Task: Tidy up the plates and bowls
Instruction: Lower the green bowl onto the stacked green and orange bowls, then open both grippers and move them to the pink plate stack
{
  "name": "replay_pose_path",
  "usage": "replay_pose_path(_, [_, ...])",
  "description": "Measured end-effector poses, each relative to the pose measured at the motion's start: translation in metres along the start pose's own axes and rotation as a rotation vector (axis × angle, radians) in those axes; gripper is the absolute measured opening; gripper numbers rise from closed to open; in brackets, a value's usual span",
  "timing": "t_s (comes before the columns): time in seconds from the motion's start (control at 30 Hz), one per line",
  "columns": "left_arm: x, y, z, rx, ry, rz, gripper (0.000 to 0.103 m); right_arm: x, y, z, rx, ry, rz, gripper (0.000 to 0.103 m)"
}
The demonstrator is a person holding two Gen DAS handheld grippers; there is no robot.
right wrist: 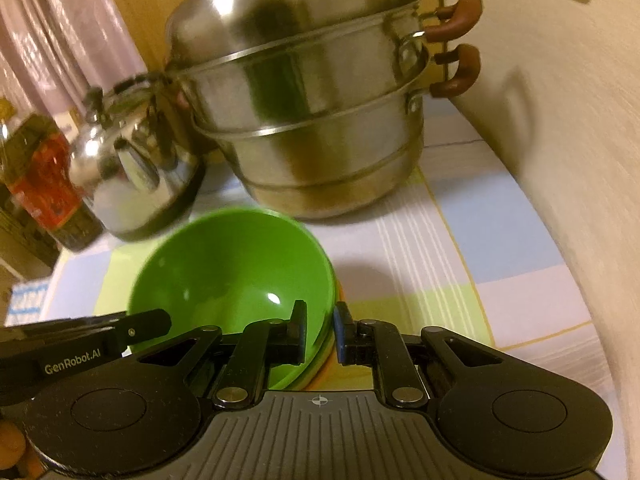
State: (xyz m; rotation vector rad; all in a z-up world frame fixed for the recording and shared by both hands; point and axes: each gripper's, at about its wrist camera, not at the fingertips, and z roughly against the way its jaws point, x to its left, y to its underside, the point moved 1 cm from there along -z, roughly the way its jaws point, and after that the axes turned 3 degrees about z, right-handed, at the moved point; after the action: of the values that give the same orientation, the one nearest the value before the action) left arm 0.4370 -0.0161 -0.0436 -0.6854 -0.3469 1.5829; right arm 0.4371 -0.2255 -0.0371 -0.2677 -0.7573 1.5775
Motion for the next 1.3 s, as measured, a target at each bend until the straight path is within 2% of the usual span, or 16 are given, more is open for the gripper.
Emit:
replay_pose_path(0.27, [0.006, -0.002, 0.008, -0.030, -0.003, 0.016, 0.017, 0.005, -0.002, 0.014, -0.033, -0.015, 0.002, 0.015])
replay_pose_path(0.43, [0.009, -0.001, 0.004, -0.014, 0.008, 0.021, 0.013, 0.005, 0.001, 0.014, -0.031, -0.012, -0.009, 0.015])
replay_pose_path(0.87, [0.010, 0.002, 0.004, -0.006, 0.012, 0.032, 0.013, -0.004, 0.006, 0.017, -0.014, 0.000, -0.028, 0.015])
replay_pose_path(1.3, [0.003, 0.015, 0.041, -0.036, 0.026, 0.047, 0.014, 0.001, 0.020, 0.041, -0.006, -0.008, -0.045, 0.017])
